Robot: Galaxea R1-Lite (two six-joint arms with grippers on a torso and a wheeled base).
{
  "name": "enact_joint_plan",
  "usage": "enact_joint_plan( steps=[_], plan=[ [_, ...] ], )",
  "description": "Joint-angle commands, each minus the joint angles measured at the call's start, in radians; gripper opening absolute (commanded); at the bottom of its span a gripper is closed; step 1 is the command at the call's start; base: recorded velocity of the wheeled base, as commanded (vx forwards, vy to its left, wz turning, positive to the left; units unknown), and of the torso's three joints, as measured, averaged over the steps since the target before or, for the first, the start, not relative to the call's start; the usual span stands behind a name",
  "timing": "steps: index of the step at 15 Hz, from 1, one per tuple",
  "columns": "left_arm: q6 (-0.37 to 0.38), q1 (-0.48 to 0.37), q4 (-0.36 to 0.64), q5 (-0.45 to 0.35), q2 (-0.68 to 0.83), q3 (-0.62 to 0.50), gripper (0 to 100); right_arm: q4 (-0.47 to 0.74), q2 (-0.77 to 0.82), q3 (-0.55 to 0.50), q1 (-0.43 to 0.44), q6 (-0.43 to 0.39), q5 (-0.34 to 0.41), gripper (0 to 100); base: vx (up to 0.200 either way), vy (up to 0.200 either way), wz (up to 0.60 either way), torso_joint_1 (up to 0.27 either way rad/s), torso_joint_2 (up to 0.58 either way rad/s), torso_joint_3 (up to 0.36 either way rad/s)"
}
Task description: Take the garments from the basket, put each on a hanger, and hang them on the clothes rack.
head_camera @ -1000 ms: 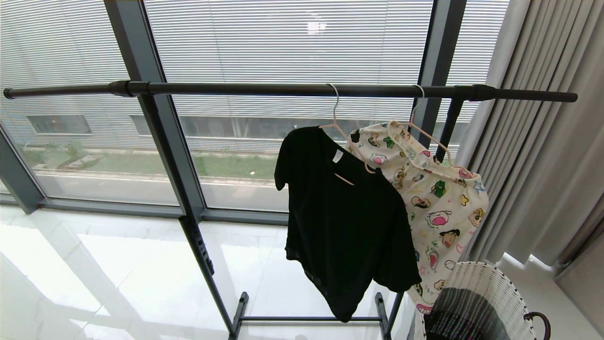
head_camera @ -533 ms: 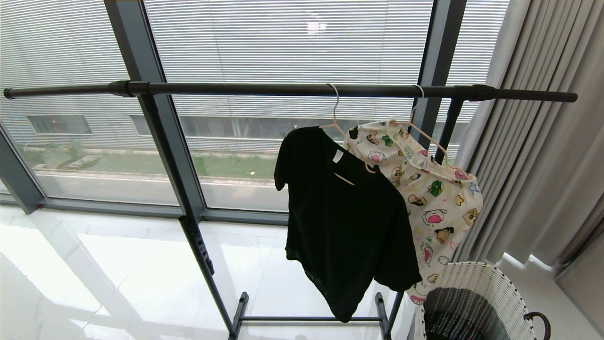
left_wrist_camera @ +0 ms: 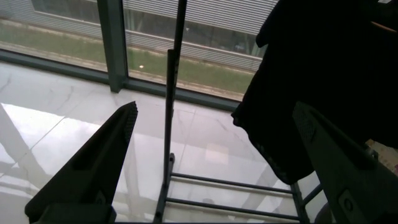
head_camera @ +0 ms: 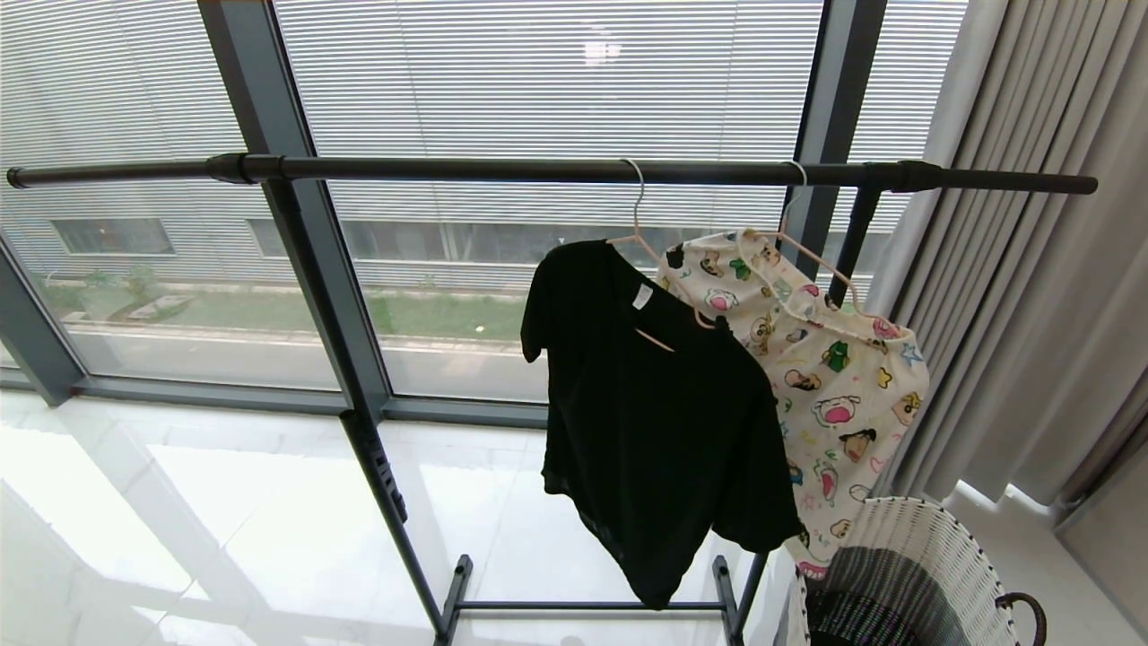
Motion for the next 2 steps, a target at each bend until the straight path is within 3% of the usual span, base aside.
enact_joint_plan(
  steps=[1,2],
  plan=[
    [0.0,0.0,0.0,0.0,0.0,0.0,100,0.0,0.002,0.0,0.0,-0.003,-0.001,100,0.0,0.0,0.0,0.0,0.0,0.0],
    [0.0,0.0,0.0,0.0,0.0,0.0,100,0.0,0.002,0.0,0.0,-0.005,-0.001,100,0.0,0.0,0.0,0.0,0.0,0.0]
  ],
)
